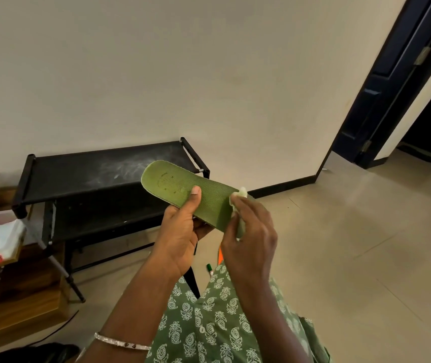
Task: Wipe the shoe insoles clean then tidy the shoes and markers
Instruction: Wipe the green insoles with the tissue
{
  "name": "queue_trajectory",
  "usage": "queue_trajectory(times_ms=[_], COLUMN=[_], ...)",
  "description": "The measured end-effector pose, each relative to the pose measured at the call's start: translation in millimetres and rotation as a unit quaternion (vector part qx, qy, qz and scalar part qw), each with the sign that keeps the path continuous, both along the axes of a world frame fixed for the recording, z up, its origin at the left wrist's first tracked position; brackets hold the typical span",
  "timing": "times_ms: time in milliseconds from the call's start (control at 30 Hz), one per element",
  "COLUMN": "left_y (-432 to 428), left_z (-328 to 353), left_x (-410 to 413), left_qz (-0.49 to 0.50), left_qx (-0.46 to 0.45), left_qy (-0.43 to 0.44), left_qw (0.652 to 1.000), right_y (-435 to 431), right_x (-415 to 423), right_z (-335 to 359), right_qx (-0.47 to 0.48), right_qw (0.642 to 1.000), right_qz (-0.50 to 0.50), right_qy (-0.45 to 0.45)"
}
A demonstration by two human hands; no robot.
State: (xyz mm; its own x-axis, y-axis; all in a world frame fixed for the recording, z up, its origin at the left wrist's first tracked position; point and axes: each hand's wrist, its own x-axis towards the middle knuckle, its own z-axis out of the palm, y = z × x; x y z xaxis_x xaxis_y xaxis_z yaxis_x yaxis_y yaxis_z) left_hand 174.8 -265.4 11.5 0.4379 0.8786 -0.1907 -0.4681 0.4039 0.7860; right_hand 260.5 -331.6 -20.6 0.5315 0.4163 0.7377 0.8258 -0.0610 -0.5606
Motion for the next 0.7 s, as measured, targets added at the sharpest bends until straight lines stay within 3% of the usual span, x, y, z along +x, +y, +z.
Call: queue_trajectory(times_ms=[267, 700], left_y=[-5, 4], left_z=[-2, -3], left_x=[0, -3], left_qz=[-0.003, 0.042], left_qx=[-0.001, 0.0], left_qy=[0.004, 0.039], left_qw=[1.0, 0.998], right_y=[1, -7], right_x=[-13, 27], right_z=[4, 6], right_qx=[0.008, -0.087], right_qw=[0.998, 0.994], right_qz=[0.064, -0.023], right_qy=[-0.015, 0.066])
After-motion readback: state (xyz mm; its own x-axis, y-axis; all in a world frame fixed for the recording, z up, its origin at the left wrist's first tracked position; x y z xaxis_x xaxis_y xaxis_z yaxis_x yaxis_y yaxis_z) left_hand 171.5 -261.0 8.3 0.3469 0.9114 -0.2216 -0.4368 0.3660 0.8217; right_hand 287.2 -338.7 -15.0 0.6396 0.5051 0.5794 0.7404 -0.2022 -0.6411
